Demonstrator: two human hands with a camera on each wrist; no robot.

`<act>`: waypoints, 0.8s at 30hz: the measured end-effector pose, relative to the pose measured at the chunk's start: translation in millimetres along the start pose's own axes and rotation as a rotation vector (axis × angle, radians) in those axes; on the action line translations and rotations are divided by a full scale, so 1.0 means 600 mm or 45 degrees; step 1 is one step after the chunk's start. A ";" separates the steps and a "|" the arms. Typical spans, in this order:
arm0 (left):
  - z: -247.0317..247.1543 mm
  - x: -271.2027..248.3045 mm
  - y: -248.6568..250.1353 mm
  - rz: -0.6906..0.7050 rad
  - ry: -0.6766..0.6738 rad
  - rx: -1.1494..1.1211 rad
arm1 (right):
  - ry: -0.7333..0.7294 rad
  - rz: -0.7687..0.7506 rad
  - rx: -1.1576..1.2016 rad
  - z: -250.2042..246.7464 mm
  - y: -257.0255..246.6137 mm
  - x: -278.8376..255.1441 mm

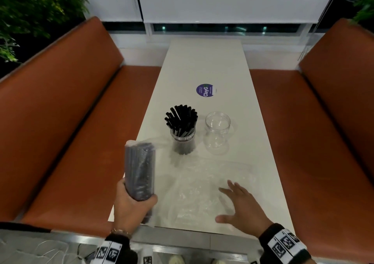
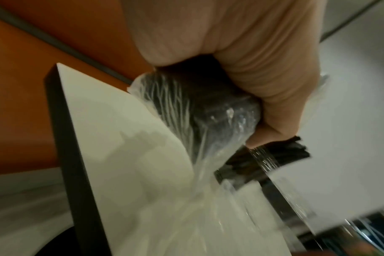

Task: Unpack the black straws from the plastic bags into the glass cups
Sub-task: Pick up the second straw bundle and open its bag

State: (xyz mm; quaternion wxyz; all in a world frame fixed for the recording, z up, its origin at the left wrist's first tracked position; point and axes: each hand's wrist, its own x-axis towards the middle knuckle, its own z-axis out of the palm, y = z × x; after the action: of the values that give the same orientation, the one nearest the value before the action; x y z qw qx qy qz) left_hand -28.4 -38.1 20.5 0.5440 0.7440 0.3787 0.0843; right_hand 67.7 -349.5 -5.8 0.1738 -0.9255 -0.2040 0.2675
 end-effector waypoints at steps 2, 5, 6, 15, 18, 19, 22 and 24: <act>0.014 -0.021 0.003 0.124 -0.082 0.000 | 0.079 -0.069 0.247 -0.040 -0.033 -0.010; 0.054 -0.046 0.016 0.273 -0.211 0.069 | 0.091 -0.212 0.708 -0.101 -0.093 -0.033; 0.072 -0.052 0.020 0.326 -0.257 0.079 | 0.085 -0.250 0.796 -0.120 -0.112 -0.039; 0.197 -0.082 0.088 0.544 -0.540 -0.070 | 0.617 -0.266 1.164 -0.196 -0.129 -0.053; 0.226 -0.077 0.115 0.529 -0.647 -0.201 | 0.573 -0.285 1.210 -0.183 -0.111 -0.055; 0.236 -0.076 0.120 0.505 -0.673 -0.254 | 0.544 -0.307 1.242 -0.177 -0.105 -0.055; 0.260 -0.073 0.122 0.465 -0.650 -0.336 | 0.486 -0.393 1.452 -0.163 -0.086 -0.055; 0.274 -0.069 0.109 0.471 -0.635 -0.361 | 0.439 -0.477 1.507 -0.151 -0.066 -0.053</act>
State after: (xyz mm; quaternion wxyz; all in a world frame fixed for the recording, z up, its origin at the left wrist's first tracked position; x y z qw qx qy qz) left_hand 61.8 -195.7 24.5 0.6933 0.7149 0.0773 0.0488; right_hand 83.3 -350.0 97.2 0.7290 -0.6517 -0.1491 0.1473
